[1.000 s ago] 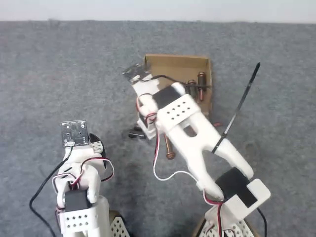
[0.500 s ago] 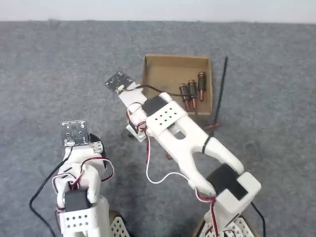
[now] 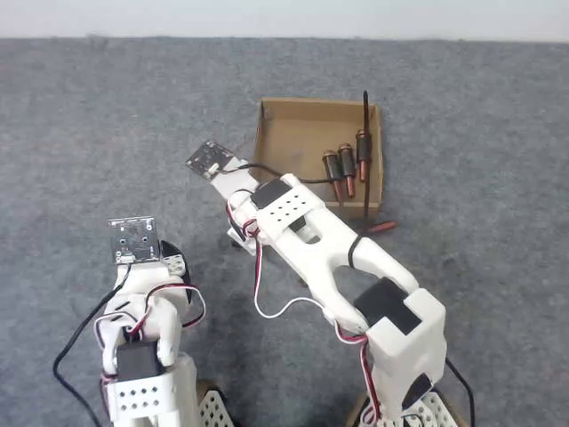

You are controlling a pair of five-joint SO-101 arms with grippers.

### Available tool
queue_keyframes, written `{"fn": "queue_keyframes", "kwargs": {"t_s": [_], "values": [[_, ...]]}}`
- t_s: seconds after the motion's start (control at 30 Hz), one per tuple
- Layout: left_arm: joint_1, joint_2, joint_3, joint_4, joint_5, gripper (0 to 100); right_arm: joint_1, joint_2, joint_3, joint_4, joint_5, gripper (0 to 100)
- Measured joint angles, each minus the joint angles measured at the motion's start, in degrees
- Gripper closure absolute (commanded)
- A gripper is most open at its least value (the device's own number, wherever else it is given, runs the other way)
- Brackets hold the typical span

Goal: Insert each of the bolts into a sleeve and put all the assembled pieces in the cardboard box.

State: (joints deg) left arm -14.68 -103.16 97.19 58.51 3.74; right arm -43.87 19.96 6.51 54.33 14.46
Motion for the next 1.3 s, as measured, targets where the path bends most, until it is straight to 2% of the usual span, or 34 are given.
{"fn": "queue_keyframes", "kwargs": {"t_s": [0.3, 0.57, 0.87, 1.07, 1.3], "values": [[0.00, 0.00, 0.00, 0.00, 0.00, 99, 0.09, 2.20, -0.70, -2.73, 5.71, 89.7], [0.00, 0.00, 0.00, 0.00, 0.00, 99, 0.00, 2.90, -0.09, -2.46, 6.24, 89.6], [0.00, 0.00, 0.00, 0.00, 0.00, 99, -0.18, 3.69, 0.00, -2.46, 11.52, 89.6], [0.00, 0.00, 0.00, 0.00, 0.00, 99, -0.35, 6.07, -2.29, -2.11, 11.43, 89.6], [0.00, 0.00, 0.00, 0.00, 0.00, 99, -0.35, 13.63, -15.03, 7.56, 6.51, 90.2]]}}
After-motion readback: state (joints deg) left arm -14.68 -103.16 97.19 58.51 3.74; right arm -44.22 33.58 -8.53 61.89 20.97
